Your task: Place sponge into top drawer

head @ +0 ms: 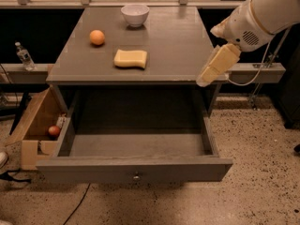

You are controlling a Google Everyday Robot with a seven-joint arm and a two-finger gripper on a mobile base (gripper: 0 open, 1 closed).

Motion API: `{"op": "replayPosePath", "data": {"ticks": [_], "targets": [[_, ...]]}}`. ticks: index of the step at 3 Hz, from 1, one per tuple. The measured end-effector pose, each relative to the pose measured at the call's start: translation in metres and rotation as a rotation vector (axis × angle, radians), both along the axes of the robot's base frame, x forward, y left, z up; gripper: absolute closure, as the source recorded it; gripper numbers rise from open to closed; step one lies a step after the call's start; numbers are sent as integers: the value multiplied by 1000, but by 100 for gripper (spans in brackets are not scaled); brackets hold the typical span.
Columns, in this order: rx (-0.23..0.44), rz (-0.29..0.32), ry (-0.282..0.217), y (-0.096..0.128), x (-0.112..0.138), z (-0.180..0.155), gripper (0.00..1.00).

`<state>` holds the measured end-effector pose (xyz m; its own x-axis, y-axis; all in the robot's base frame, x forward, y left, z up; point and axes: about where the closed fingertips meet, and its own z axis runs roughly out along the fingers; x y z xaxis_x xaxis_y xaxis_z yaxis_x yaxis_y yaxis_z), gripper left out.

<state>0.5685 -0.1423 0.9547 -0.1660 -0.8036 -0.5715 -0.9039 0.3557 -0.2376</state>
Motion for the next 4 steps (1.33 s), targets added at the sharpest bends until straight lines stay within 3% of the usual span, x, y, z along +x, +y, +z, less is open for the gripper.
{"op": "replayPosePath", "data": {"ticks": [2, 4], "targets": [[65, 12, -28, 21, 25, -4, 0], [158, 5, -1, 63, 73, -30, 0]]}}
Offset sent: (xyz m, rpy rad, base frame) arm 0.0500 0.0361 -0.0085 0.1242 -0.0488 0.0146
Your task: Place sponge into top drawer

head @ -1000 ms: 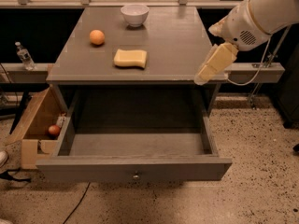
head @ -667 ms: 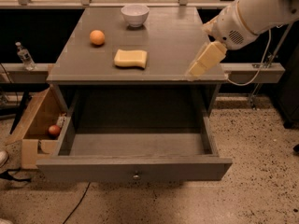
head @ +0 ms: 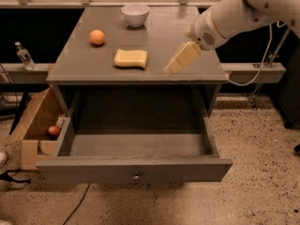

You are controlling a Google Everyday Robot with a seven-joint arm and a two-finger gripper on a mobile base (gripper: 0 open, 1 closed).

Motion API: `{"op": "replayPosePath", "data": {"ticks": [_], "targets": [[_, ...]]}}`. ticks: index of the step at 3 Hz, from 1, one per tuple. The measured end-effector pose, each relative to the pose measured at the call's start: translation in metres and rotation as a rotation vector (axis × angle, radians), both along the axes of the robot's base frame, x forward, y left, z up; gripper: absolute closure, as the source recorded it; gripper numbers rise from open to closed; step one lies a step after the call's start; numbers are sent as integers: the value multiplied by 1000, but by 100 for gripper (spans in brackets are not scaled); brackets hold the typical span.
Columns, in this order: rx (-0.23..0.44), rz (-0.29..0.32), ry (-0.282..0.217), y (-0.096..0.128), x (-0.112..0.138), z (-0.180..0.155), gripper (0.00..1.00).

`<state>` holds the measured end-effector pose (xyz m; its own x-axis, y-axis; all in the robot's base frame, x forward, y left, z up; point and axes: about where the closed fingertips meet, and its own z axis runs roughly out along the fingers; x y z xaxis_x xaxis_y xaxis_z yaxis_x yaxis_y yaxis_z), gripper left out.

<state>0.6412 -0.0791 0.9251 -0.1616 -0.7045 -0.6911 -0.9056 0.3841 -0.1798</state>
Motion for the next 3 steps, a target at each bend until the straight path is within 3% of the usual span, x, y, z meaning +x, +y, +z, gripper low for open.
{"op": "replayPosePath", "data": {"ticks": [1, 2, 3], "targets": [[48, -13, 11, 25, 25, -14, 0], [48, -13, 11, 25, 25, -14, 0], [36, 11, -3, 43, 42, -18, 0]]}}
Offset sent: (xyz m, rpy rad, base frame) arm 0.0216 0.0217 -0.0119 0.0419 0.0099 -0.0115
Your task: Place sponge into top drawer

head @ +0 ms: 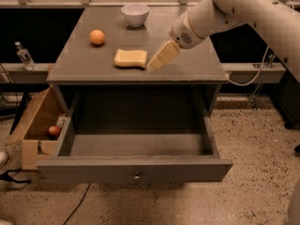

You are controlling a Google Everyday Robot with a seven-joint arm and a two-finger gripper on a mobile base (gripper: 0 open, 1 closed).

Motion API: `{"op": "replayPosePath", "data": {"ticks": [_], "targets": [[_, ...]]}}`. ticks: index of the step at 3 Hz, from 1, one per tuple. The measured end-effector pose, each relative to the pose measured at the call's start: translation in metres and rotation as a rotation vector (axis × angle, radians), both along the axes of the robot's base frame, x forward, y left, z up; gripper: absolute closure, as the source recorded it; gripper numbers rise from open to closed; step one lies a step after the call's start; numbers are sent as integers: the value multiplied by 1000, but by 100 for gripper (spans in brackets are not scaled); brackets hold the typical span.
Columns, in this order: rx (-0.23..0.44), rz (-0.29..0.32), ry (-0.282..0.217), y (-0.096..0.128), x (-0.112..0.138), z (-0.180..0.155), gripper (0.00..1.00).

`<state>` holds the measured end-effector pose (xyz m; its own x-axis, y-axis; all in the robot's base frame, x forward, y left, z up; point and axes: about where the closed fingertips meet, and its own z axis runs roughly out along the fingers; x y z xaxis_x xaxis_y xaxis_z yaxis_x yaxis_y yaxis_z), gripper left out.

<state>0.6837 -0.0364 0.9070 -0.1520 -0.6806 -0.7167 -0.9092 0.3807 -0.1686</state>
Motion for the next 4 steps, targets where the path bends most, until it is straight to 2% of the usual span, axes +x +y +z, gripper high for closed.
{"op": "replayPosePath", "data": {"ticks": [2, 3, 4], "targets": [[-79, 48, 11, 41, 42, -23, 0], [-108, 69, 50, 60, 57, -45, 0], [-117, 77, 69, 68, 62, -55, 0]]}}
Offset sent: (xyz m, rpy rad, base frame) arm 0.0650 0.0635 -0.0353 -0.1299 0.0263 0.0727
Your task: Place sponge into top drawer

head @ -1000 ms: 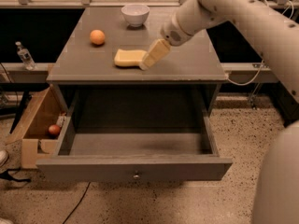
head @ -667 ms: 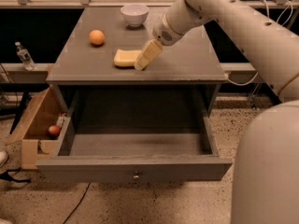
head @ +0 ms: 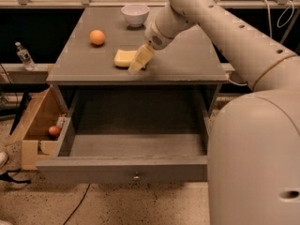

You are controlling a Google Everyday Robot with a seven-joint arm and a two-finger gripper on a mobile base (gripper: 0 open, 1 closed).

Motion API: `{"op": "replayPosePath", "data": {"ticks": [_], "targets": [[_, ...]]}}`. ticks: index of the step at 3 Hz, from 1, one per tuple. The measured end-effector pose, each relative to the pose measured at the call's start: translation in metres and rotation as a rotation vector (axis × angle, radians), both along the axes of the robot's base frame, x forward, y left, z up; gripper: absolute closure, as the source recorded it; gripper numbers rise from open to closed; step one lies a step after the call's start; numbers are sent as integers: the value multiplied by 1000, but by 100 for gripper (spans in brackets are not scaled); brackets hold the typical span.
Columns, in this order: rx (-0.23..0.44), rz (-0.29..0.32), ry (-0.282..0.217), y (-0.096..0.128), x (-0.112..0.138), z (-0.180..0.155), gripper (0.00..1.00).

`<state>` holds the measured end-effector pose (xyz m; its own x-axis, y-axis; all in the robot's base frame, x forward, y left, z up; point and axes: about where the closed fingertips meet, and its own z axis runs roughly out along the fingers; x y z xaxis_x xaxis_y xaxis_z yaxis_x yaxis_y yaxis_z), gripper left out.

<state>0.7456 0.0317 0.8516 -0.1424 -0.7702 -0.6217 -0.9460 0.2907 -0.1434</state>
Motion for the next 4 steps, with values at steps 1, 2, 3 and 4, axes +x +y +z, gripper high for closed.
{"op": "replayPosePath", "data": {"ticks": [1, 2, 3, 4], "targets": [[-10, 14, 8, 9, 3, -7, 19], [-8, 24, 12, 15, 5, -11, 42], [-1, 27, 13, 17, 4, -13, 65], [46, 23, -22, 12, -5, 1, 89]]}}
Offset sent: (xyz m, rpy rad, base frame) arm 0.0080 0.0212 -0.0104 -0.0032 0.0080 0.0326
